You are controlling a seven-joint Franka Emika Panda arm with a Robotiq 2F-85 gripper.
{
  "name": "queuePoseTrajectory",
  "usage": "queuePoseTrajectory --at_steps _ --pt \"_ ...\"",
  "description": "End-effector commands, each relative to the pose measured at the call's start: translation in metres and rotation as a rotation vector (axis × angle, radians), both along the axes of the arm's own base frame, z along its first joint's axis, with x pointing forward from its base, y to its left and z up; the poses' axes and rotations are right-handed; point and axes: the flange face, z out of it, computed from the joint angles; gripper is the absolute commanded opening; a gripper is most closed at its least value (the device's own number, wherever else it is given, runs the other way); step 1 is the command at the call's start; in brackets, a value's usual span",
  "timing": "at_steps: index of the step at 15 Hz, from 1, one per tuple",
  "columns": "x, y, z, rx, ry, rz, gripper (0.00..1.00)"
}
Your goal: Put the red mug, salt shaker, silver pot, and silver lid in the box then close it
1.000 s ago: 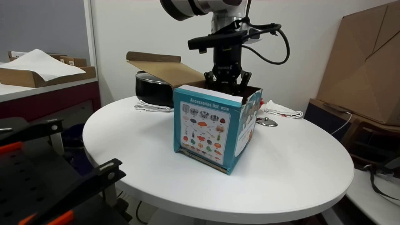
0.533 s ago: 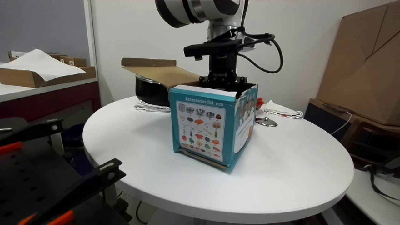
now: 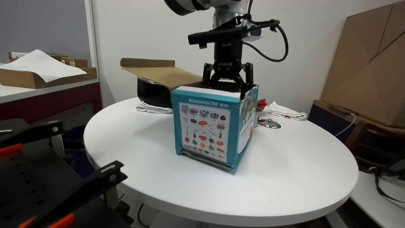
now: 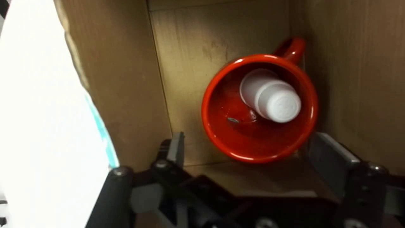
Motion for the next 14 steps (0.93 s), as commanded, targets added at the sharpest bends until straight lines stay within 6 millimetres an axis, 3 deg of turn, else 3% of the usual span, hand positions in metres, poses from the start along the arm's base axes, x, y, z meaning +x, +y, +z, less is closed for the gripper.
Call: queuePoseTrajectory --at_steps 1,6,11,14 --pt "0.002 -0.001 0.046 0.047 0.01 -0.028 1.0" --pt "0.019 -0.006 0.096 0.081 -0.022 -0.08 1.0" --pt "0.072 -0.024 0.129 0.071 -0.14 -0.177 1.0" --pt "0.104 -0.035 0.136 0.06 -0.183 -0.234 1.0"
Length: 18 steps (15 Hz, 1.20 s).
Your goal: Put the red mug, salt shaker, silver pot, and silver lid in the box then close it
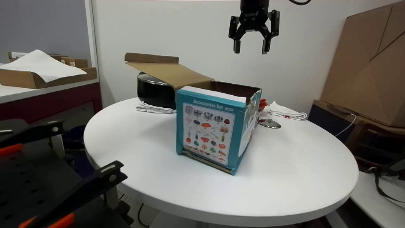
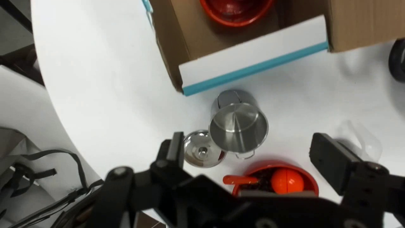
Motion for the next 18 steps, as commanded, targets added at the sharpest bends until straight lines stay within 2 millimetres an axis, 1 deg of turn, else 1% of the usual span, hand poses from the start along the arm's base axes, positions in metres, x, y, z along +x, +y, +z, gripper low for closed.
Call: queuePoseTrajectory --at_steps 1,3,5,7,10,12,14,18 --pt "0.046 -0.013 0.0 0.01 -0.024 -0.074 1.0" --pt "0.065 -0.019 -0.011 0.014 -0.034 -0.089 1.0" --pt "0.08 -0.026 -0.034 0.022 -0.021 -0.116 1.0" --pt "0.09 -0.032 -0.06 0.035 0.006 -0.143 1.0" --pt "0.096 -0.039 -0.104 0.052 0.064 -0.18 1.0" --pt "0.098 -0.042 -0.131 0.069 0.095 -0.198 1.0" --pt "0.101 -0.048 -0.152 0.088 0.114 -0.214 1.0" --pt "0.105 -0.062 -0.177 0.121 0.125 -0.249 1.0"
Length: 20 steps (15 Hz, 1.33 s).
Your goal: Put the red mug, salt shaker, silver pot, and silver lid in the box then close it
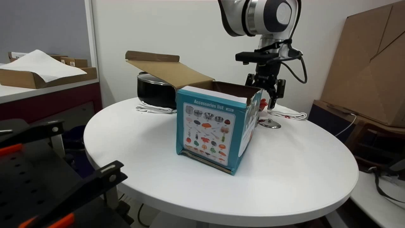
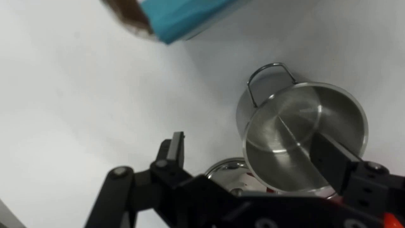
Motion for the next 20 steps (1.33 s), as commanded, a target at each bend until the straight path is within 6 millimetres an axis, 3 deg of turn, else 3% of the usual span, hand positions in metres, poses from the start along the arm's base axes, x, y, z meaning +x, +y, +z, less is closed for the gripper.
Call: queuePoseTrajectory --at_steps 1,2,3,5,6,12,14,20 --pt "0.013 -0.012 -0.015 0.046 0.009 -0.048 1.0" --pt "0.014 -0.014 -0.02 0.05 0.009 -0.053 0.97" --pt "0.015 -0.015 -0.024 0.056 0.01 -0.057 0.73" --pt "0.017 -0.016 -0.033 0.065 0.012 -0.057 0.71" --pt "0.018 -0.015 -0.038 0.068 0.013 -0.053 0.65" --pt "0.02 0.003 -0.064 0.091 0.027 -0.019 0.18" --pt "0.019 0.015 -0.063 0.102 0.032 0.003 0.03" --pt "0.026 0.049 -0.017 0.134 -0.014 0.069 0.01"
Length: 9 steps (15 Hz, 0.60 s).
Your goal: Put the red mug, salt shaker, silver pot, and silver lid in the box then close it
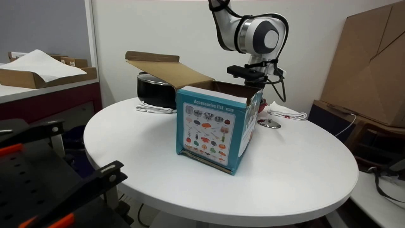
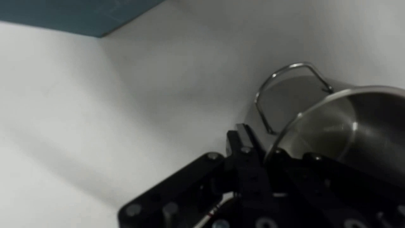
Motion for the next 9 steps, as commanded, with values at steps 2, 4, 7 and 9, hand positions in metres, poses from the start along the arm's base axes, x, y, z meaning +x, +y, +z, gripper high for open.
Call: queuePoseTrajectory --at_steps 2,4,7,9 --pt "0.004 0.02 0.06 0.036 -0.044 0.053 0.01" --pt "0.006 0.025 0.09 0.028 -0.066 0.075 0.01" --pt "-0.001 0.033 0.137 0.013 -0.05 0.153 0.01" --pt "-0.012 0.037 0.163 -0.004 -0.029 0.211 0.01"
